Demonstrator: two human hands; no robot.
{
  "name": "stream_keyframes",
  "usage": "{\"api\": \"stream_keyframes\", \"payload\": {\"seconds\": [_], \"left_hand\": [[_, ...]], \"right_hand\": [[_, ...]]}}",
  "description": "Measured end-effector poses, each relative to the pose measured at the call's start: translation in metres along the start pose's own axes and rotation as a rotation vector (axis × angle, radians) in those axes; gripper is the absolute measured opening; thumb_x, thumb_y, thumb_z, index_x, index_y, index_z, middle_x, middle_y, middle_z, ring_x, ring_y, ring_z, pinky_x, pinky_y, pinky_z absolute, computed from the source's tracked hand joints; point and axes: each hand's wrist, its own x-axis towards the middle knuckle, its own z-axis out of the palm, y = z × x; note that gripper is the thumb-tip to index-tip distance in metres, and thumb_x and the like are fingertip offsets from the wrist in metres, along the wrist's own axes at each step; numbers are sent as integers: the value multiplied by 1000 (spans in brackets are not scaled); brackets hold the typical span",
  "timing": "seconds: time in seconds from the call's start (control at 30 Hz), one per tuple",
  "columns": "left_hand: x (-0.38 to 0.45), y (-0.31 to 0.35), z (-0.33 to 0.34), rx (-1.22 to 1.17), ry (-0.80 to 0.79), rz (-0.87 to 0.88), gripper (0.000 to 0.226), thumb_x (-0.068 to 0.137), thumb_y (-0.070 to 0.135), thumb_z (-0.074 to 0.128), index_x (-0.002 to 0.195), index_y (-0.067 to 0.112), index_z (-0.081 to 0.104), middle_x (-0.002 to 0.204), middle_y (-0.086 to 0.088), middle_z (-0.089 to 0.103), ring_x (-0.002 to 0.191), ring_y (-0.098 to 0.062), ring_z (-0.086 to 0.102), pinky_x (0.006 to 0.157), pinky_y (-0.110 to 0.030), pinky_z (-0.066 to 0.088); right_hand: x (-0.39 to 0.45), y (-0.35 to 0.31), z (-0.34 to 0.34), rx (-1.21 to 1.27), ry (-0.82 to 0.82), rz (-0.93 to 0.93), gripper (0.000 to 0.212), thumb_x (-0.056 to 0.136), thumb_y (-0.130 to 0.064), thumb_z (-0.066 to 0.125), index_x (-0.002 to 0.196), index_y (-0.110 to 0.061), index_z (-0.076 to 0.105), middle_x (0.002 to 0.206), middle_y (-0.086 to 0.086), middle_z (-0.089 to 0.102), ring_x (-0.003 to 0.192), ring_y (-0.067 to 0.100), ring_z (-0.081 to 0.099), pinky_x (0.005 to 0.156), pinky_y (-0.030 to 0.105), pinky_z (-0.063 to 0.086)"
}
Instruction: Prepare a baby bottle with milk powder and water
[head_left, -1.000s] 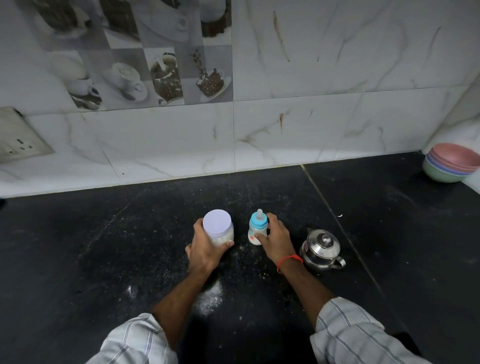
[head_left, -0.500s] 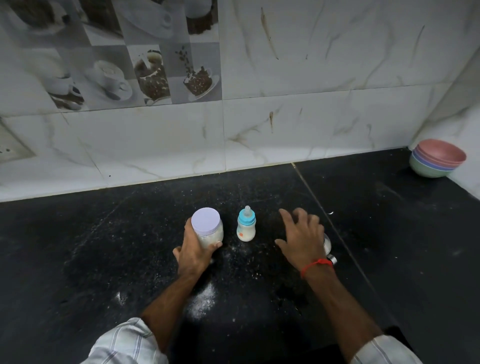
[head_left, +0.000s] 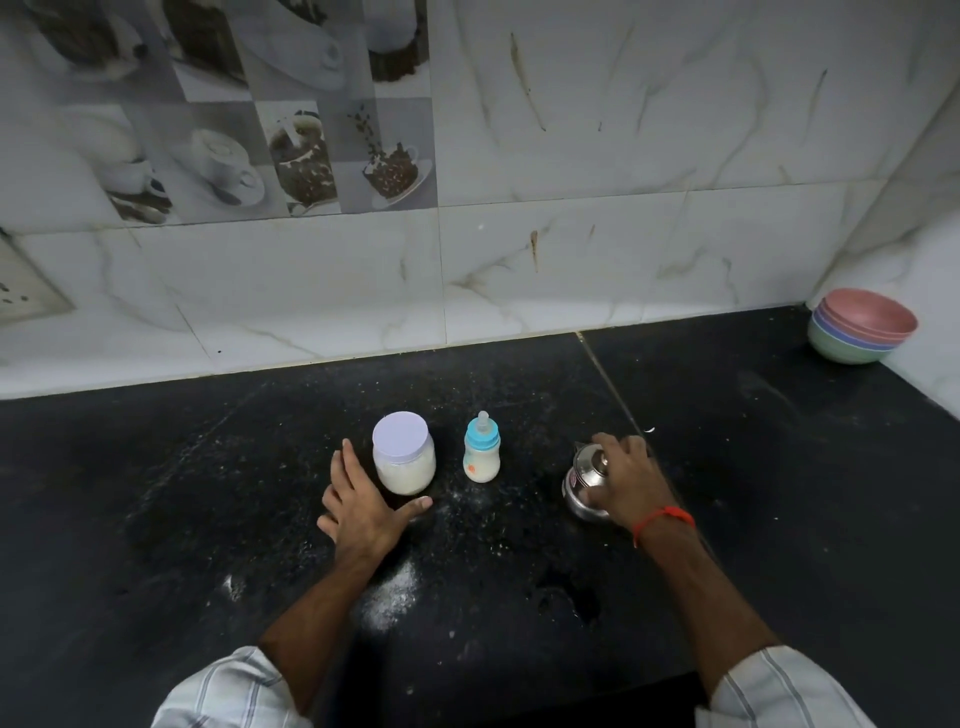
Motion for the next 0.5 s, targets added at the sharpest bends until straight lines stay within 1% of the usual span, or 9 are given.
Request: {"api": "stream_keyframes", "payload": {"seconds": [0.07,0.17,0.27,0.37,0.43,0.5], "left_hand": [[-5,-4,0,13,33,4,144,58,66,90,163,29,-3,172,-9,2,149,-44,23,112,-68,28],[-11,-5,-3,2,65,33,133,63,68,86,162,30,4,170,-10,5,149,-43,23,110,-69,28],[-17,-2,-7,7,92,68,124,68,70,81,161,31,8,170,-9,5,148,-41,22,110,-68,27],[-22,3,-10,31,107,111,120,69,72,79,161,33,11,169,-8,6,149,-40,20,110,-67,27],[-27,6,-11,43,133,137,116,70,73,77,160,33,15,169,-8,6,149,-39,20,110,-67,28],[-34,10,-12,60,172,174,110,73,75,73,159,33,18,169,-8,7,149,-37,20,110,-66,28]], "right_hand": [[12,-4,0,32,9,-19,86,76,-25,84,150,-23,41,136,9,39,120,36,50,103,41,46],[30,-15,1,52,12,-46,84,79,-21,83,152,-22,41,145,12,37,125,41,46,107,42,42],[46,-24,0,20,-10,-69,80,82,-24,82,151,-23,42,149,12,34,128,43,45,108,43,41],[54,-26,-1,11,-30,-76,80,83,-26,82,151,-25,41,150,11,33,130,42,43,109,43,41],[54,-24,-2,8,-44,-77,85,83,-31,82,154,-27,36,153,11,31,133,41,41,111,45,41],[50,-21,-2,-25,-18,-82,92,83,-44,79,158,-30,27,157,9,26,138,40,35,114,50,37]]}}
